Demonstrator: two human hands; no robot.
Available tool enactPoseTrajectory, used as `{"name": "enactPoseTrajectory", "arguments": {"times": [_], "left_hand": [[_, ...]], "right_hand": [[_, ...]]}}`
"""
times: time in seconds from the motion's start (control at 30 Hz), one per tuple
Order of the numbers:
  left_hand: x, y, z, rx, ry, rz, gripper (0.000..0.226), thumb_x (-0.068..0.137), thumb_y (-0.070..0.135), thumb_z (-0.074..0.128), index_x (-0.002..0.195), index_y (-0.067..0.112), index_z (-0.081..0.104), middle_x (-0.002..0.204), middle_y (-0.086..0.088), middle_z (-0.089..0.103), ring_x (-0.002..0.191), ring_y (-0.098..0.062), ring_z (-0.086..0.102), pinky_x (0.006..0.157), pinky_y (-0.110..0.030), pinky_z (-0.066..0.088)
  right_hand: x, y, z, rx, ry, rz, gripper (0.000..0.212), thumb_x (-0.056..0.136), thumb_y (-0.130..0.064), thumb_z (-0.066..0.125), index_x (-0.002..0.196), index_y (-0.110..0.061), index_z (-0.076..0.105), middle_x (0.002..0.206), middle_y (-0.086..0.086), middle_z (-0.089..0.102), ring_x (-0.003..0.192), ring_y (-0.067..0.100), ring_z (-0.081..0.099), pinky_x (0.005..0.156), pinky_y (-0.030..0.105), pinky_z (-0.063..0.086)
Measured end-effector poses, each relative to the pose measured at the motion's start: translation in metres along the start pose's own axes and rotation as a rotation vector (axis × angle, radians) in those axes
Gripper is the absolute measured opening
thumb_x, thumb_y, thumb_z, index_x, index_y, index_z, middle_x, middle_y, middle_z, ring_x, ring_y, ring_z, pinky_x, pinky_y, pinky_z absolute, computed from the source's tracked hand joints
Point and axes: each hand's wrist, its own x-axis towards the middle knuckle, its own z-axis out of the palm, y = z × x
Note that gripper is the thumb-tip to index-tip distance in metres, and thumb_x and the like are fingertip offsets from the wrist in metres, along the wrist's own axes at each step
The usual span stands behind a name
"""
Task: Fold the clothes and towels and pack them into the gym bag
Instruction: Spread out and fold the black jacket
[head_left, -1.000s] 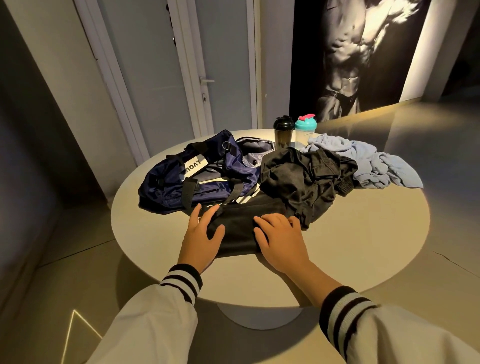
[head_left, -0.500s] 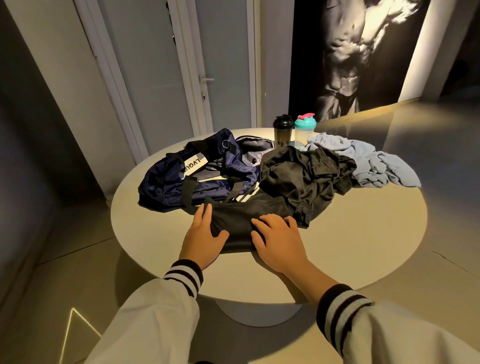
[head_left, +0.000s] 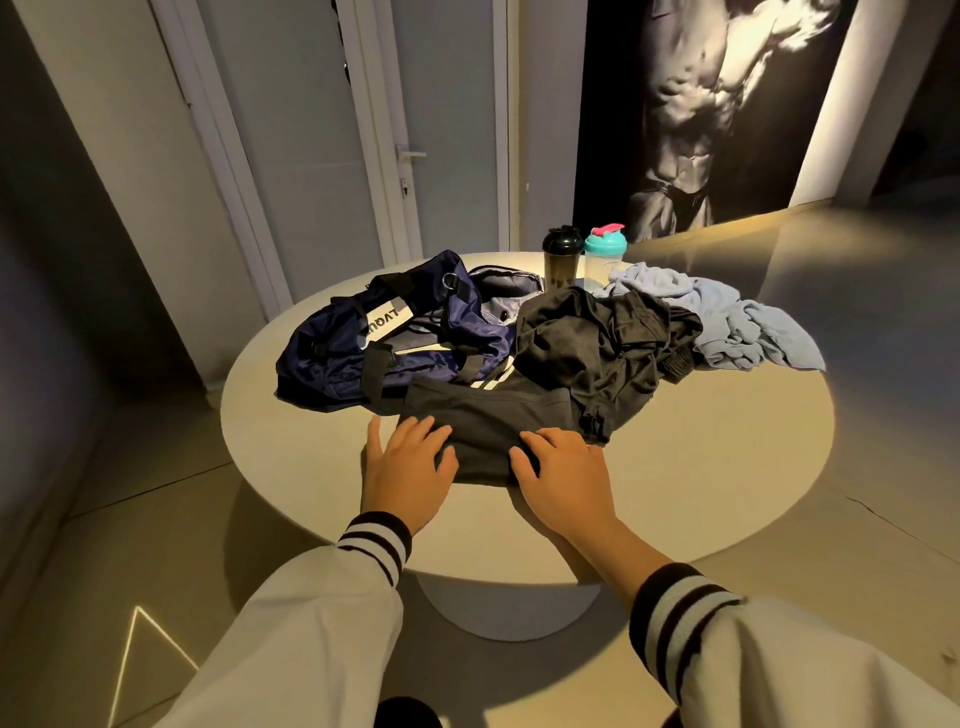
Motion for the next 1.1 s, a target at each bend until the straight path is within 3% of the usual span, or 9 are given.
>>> {"name": "enactPoseTrajectory", "arguments": {"times": [0.13, 0.3, 0.4, 0.5, 0.57, 0.7, 0.83, 0.97, 1.1], "left_hand": [[-0.012, 0.017, -0.007, -0.048, 0.084, 0.052, 0.036, 0.103, 0.039, 0.04, 0.135, 0.034, 0.056, 0.143, 0.009, 0.052, 0.13, -0.017, 0.041, 0.112, -0.042, 0.022], [-0.03, 0.039, -0.013, -0.33, -0.108, 0.092, 0.043, 0.101, 0.053, 0.035, 0.141, 0.041, 0.046, 0.145, 0.017, 0.048, 0.135, -0.007, 0.035, 0.117, -0.039, 0.012], [-0.033, 0.039, -0.013, -0.331, -0.196, 0.093, 0.042, 0.103, 0.046, 0.036, 0.145, 0.042, 0.042, 0.154, 0.015, 0.038, 0.144, -0.008, 0.026, 0.123, -0.043, 0.003], [-0.036, 0.038, -0.015, -0.369, -0.225, 0.125, 0.04, 0.106, 0.033, 0.035, 0.144, 0.042, 0.043, 0.156, 0.016, 0.036, 0.148, -0.006, 0.018, 0.124, -0.044, -0.005], [-0.042, 0.038, -0.016, -0.371, -0.168, 0.138, 0.037, 0.105, 0.035, 0.036, 0.14, 0.042, 0.048, 0.154, 0.018, 0.037, 0.148, -0.007, 0.016, 0.123, -0.04, -0.002], [-0.058, 0.031, -0.018, -0.446, -0.161, 0.211, 0.051, 0.091, 0.066, 0.039, 0.135, 0.044, 0.051, 0.144, 0.021, 0.045, 0.138, -0.006, 0.031, 0.117, -0.033, 0.017], [-0.063, 0.025, -0.023, -0.447, -0.295, 0.326, 0.078, 0.076, 0.083, 0.052, 0.143, 0.045, 0.041, 0.153, 0.019, 0.036, 0.143, -0.003, 0.024, 0.124, -0.043, 0.01], [-0.065, 0.029, -0.032, -0.326, -0.401, 0.389, 0.095, 0.069, 0.079, 0.066, 0.15, 0.043, 0.032, 0.159, 0.016, 0.024, 0.148, -0.007, 0.011, 0.124, -0.044, -0.002], [-0.072, 0.027, -0.034, -0.414, -0.315, 0.378, 0.072, 0.079, 0.067, 0.068, 0.142, 0.039, 0.048, 0.151, 0.015, 0.041, 0.142, -0.005, 0.026, 0.121, -0.034, 0.007]], "right_hand": [[-0.006, 0.0, -0.007, 0.149, 0.0, 0.011, 0.046, 0.101, -0.05, 0.042, 0.136, -0.026, 0.06, 0.127, -0.005, 0.064, 0.116, 0.02, 0.053, 0.098, 0.036, 0.044], [-0.018, 0.003, -0.015, 0.439, 0.016, 0.016, 0.037, 0.099, -0.04, 0.052, 0.133, -0.03, 0.063, 0.124, -0.007, 0.068, 0.112, 0.015, 0.059, 0.098, 0.036, 0.046], [-0.024, 0.006, -0.016, 0.286, 0.089, -0.029, 0.042, 0.095, -0.044, 0.048, 0.135, -0.037, 0.06, 0.13, -0.008, 0.059, 0.122, 0.019, 0.048, 0.096, 0.036, 0.036], [-0.028, 0.006, -0.017, 0.169, -0.006, 0.073, 0.039, 0.098, -0.05, 0.043, 0.132, -0.039, 0.059, 0.14, -0.009, 0.048, 0.136, 0.016, 0.035, 0.104, 0.044, 0.024], [-0.032, 0.004, -0.017, 0.118, -0.057, 0.088, 0.039, 0.099, -0.054, 0.039, 0.126, -0.039, 0.064, 0.134, -0.011, 0.054, 0.13, 0.014, 0.041, 0.102, 0.044, 0.024], [-0.039, 0.002, -0.024, 0.076, -0.087, 0.159, 0.042, 0.098, -0.059, 0.035, 0.124, -0.04, 0.063, 0.119, -0.009, 0.052, 0.115, 0.017, 0.041, 0.089, 0.039, 0.028], [-0.043, 0.001, -0.029, 0.107, -0.077, 0.196, 0.04, 0.097, -0.056, 0.039, 0.123, -0.038, 0.064, 0.106, -0.007, 0.05, 0.105, 0.017, 0.048, 0.084, 0.038, 0.029], [-0.048, 0.004, -0.034, 0.183, -0.096, 0.199, 0.038, 0.098, -0.051, 0.041, 0.123, -0.037, 0.066, 0.102, -0.007, 0.05, 0.097, 0.014, 0.048, 0.086, 0.038, 0.029], [-0.052, 0.005, -0.039, 0.301, -0.042, 0.162, 0.027, 0.098, -0.046, 0.05, 0.109, -0.039, 0.073, 0.104, -0.01, 0.053, 0.104, 0.013, 0.045, 0.086, 0.036, 0.028]]}}
